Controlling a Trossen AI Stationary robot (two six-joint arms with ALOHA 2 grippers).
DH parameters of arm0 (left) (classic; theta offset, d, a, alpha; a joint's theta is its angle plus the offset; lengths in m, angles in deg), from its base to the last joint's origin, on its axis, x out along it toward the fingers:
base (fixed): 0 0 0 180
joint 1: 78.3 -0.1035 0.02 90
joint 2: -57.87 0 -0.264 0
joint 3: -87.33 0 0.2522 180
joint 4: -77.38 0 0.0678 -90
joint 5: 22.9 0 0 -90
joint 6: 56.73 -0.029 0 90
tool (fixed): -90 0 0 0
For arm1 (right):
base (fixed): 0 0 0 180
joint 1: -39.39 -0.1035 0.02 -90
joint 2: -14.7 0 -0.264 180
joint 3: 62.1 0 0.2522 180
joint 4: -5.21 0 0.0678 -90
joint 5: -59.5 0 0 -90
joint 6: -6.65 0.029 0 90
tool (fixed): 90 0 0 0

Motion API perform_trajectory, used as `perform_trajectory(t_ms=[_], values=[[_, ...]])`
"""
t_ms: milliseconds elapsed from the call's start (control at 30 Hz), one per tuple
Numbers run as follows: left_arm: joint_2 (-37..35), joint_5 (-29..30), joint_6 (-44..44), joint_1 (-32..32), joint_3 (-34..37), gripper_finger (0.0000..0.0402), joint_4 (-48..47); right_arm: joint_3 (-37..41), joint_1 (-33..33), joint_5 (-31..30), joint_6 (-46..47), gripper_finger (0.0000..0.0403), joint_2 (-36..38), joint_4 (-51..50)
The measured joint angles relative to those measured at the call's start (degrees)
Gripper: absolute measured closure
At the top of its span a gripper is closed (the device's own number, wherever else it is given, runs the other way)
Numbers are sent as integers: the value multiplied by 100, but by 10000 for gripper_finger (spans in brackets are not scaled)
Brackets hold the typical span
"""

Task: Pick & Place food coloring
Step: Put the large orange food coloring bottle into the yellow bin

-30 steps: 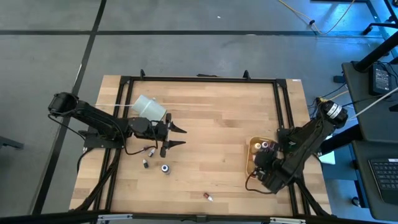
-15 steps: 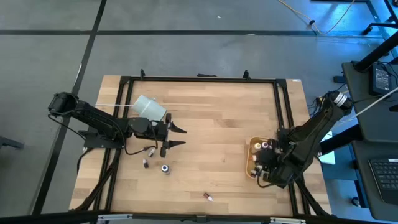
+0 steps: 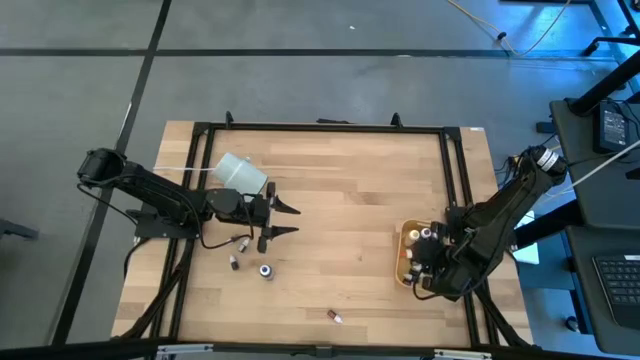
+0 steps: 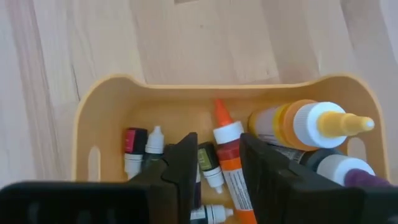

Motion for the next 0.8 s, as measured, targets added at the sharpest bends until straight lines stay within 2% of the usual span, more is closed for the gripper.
perform_trajectory(t_ms=[100, 300, 433, 600, 800], values=[[0, 0, 0, 2, -2, 201, -2, 0, 0, 0, 8, 248, 0, 2], [0, 2, 0, 2, -2, 198, -5, 0, 0, 15, 8, 157, 0, 32], [0, 1, -1, 1, -2, 197, -4, 2, 0, 15, -167, 120, -36, 297], [0, 2, -2, 2, -2, 201, -9, 2, 124, 17, -157, 110, -373, 363], [-2, 15, -2, 2, -2, 198, -30, 2, 402, 189, -339, 124, -830, 244]])
